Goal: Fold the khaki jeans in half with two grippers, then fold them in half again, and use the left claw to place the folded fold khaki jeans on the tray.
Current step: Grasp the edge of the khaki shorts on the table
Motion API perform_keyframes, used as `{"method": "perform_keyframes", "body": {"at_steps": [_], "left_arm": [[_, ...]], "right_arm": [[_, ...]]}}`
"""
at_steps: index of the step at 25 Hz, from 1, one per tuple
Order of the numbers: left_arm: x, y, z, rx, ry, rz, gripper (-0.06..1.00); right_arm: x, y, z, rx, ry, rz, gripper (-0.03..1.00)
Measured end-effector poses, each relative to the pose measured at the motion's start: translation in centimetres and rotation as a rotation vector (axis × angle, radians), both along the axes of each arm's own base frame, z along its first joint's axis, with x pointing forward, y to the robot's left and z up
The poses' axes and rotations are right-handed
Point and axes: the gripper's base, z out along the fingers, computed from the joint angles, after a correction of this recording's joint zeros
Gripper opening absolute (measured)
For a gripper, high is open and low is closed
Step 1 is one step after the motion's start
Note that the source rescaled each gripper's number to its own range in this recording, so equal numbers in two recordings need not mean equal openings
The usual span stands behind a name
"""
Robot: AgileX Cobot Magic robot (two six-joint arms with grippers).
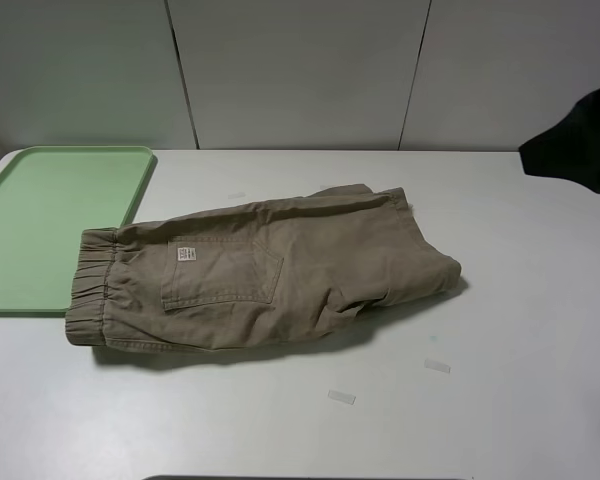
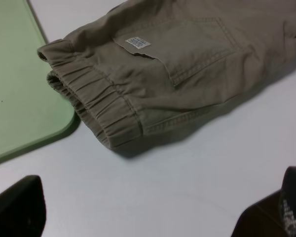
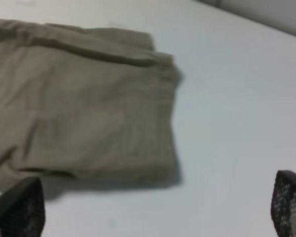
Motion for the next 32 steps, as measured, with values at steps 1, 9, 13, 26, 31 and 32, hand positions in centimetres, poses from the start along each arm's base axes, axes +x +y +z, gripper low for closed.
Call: {"method": "perform_keyframes", "body": {"at_steps": [1,9,13,26,31,32], "left_arm": [[0.0,0.0,0.0,0.000,0.000,0.000,1.00],[0.0,0.0,0.0,0.000,0.000,0.000,1.00],[0.0,0.0,0.0,0.000,0.000,0.000,1.00],[0.0,0.0,0.0,0.000,0.000,0.000,1.00],[0.0,0.0,0.0,0.000,0.000,0.000,1.00],[0.0,0.0,0.0,0.000,0.000,0.000,1.00]], "right_arm": [[0.6,0.1,-0.2,0.015,0.001,-0.005,1.00],[7.2,0.7,-2.6,0.016,0.099,-0.055,1.00],[10.8,1.1,-3.3,-0.003,0.142,-0.049,1.00],[17.1,-1.6,-7.4,0.030,0.350,-0.042,1.00],[18.6,-3.3,-10.1,0.064,0.415,-0.023,1.00],[18.8,-3.6,-10.7,0.070,0.428,-0.020,1.00]]}}
